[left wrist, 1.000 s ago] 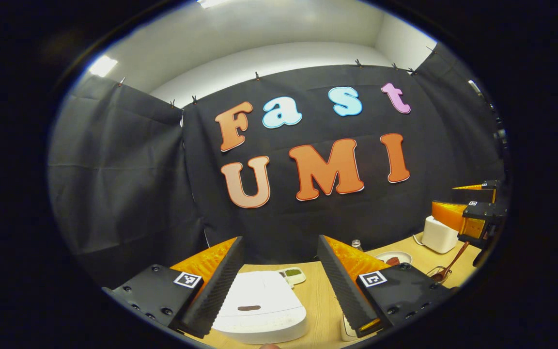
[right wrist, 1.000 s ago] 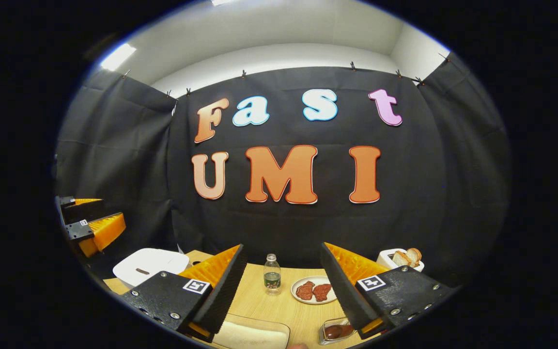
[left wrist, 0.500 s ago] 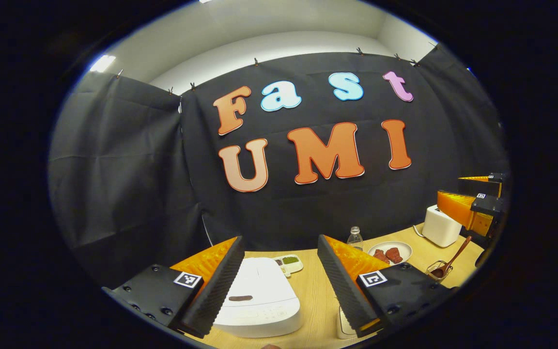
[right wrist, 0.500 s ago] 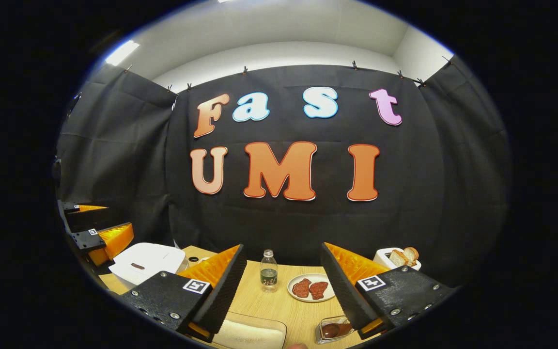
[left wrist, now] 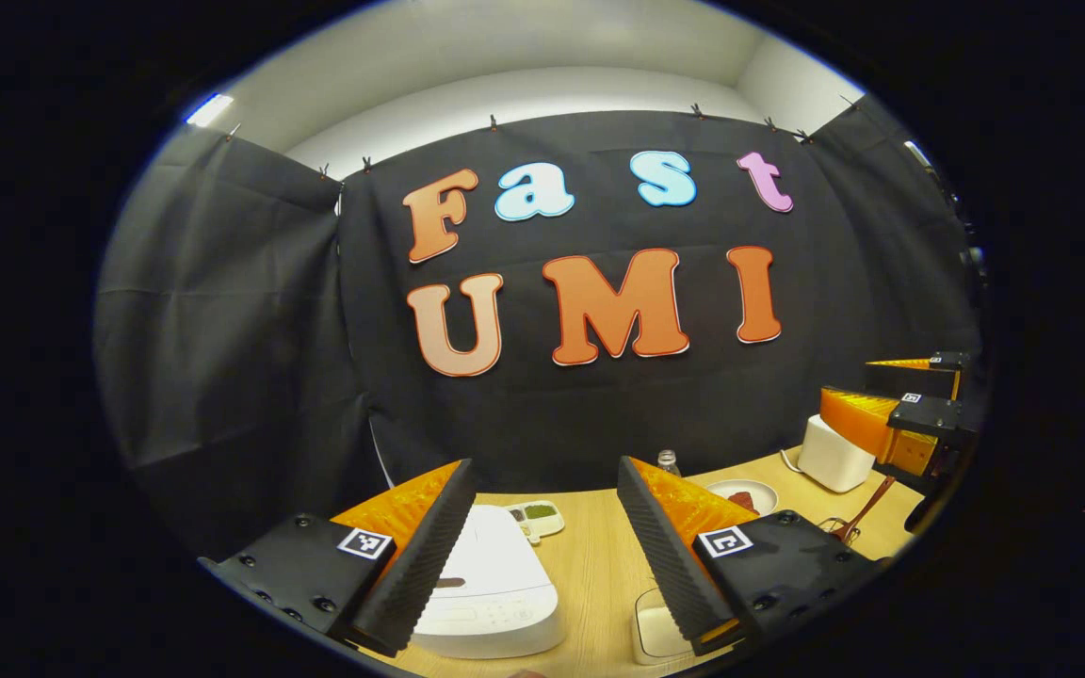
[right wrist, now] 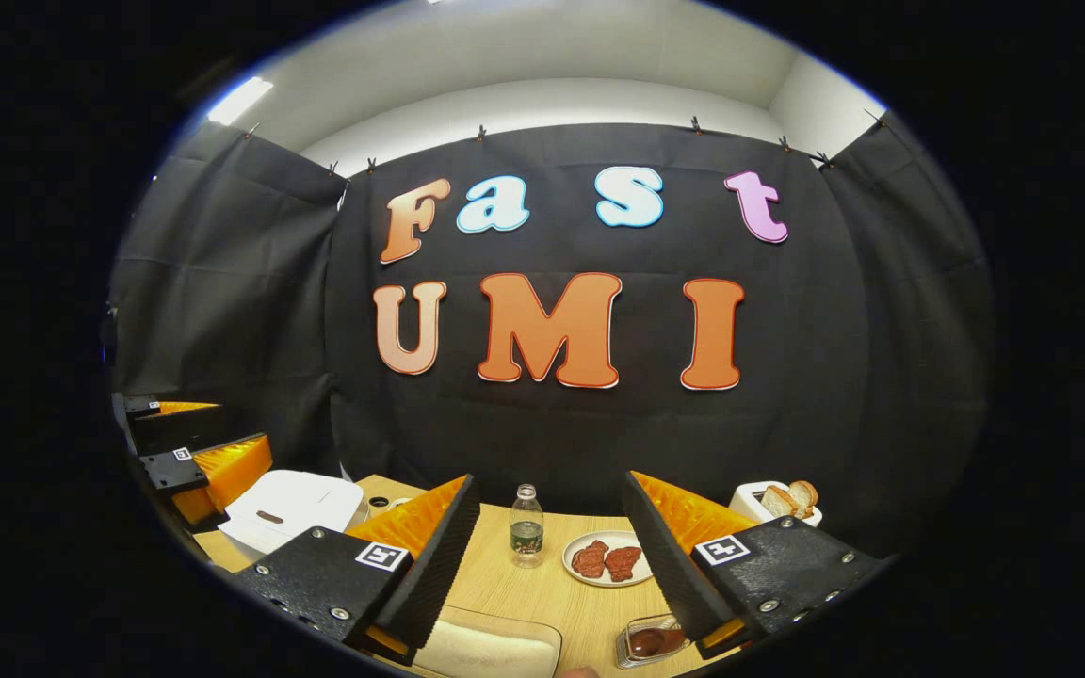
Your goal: Close the left gripper, press the button to open the rice cooker; take a wooden spoon from the chopstick holder with the right hand, scoop a spoonful of rice and pour it into the rice cooker, then put the wooden spoon back into the chopstick holder.
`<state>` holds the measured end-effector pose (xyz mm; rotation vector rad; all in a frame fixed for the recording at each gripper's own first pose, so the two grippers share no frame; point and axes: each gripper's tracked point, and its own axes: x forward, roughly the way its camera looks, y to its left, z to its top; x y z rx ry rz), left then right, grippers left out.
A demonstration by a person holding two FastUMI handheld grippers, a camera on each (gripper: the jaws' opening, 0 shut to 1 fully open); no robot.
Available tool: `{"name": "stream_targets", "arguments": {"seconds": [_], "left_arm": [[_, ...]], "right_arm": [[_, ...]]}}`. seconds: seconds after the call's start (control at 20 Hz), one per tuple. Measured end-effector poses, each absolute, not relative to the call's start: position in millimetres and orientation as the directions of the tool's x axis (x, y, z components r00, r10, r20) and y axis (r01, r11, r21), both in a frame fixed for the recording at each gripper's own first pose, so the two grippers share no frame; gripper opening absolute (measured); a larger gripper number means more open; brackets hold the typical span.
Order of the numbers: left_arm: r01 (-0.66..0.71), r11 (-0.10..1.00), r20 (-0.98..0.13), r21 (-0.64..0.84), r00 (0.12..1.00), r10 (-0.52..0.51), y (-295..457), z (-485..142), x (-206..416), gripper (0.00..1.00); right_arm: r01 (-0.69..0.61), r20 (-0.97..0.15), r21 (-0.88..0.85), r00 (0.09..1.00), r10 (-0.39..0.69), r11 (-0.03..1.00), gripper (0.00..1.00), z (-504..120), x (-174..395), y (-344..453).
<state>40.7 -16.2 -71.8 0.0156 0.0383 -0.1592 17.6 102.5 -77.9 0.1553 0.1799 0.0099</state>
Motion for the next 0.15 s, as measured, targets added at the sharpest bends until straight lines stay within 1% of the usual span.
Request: {"name": "stream_targets", "arguments": {"seconds": [0.15], "left_arm": [[0.188, 0.982, -0.041, 0.009, 0.981, -0.188, -24.2, -72.0, 41.6, 1.00]], "right_arm": [[0.006, -0.186, 0.150, 0.982, 0.022, 0.989, 0.95, -78.7, 15.4, 103.8]]}}
